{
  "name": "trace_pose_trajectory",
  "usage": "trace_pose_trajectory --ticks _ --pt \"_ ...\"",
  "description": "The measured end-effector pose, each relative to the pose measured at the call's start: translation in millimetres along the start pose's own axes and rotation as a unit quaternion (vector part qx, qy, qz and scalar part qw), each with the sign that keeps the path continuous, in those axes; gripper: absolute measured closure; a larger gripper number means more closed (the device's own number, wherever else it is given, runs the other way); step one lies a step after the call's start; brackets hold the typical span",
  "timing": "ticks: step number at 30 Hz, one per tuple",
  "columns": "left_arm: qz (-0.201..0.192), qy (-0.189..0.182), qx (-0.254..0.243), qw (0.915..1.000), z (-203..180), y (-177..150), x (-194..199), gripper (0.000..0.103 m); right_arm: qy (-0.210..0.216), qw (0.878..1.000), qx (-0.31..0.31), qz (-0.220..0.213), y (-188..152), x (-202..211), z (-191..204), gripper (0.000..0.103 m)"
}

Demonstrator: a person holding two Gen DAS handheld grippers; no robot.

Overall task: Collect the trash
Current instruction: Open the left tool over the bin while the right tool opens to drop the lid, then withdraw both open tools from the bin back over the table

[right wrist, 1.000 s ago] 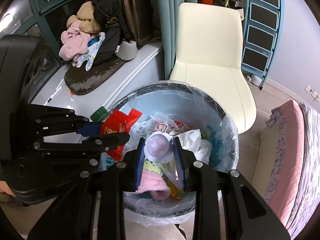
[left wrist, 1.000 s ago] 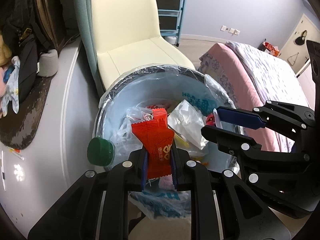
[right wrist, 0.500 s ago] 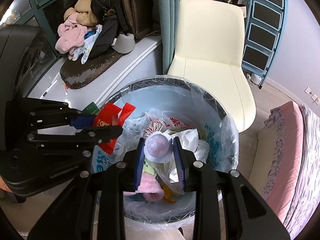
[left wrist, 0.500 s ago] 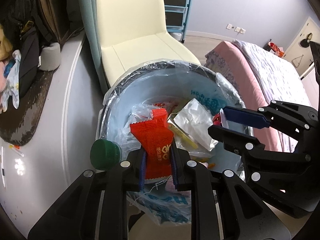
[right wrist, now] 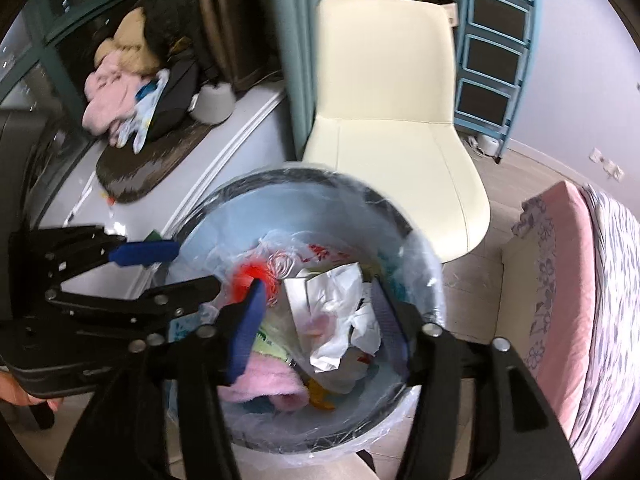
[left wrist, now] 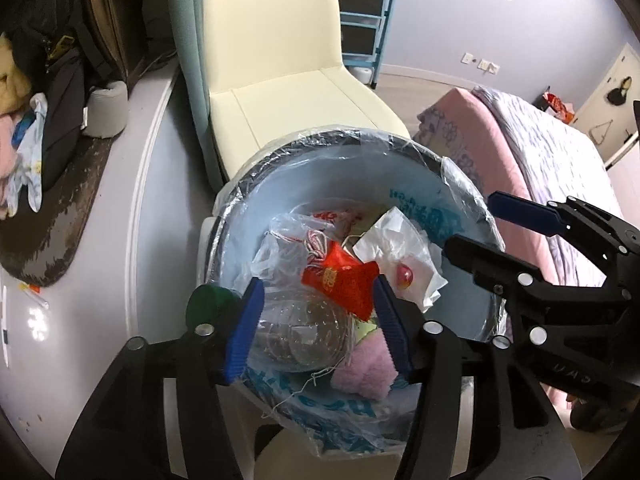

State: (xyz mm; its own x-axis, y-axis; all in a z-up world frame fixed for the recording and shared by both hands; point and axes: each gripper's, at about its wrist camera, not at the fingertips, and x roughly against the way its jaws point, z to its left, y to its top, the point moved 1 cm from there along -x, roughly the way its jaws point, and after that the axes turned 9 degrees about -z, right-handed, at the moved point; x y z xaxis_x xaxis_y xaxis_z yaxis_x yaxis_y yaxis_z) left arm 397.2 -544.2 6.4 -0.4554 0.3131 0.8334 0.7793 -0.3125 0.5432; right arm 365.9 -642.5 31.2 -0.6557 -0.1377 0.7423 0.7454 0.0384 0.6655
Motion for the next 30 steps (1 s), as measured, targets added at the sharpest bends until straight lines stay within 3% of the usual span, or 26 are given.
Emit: trace_pose_trajectory --ticks 19,30 --pt "-0.028 -0.002 -0.005 0.9996 6.9 -6.5 23.7 0.042 -0.022 0.999 0.007 -0.028 -1.8 19.5 12.7 0.048" --pt "-0.04 0.013 0.01 0.999 36.8 -29.4 50.9 0.042 -0.019 0.997 0.054 -0.051 -3.1 33.6 59.2 0.048"
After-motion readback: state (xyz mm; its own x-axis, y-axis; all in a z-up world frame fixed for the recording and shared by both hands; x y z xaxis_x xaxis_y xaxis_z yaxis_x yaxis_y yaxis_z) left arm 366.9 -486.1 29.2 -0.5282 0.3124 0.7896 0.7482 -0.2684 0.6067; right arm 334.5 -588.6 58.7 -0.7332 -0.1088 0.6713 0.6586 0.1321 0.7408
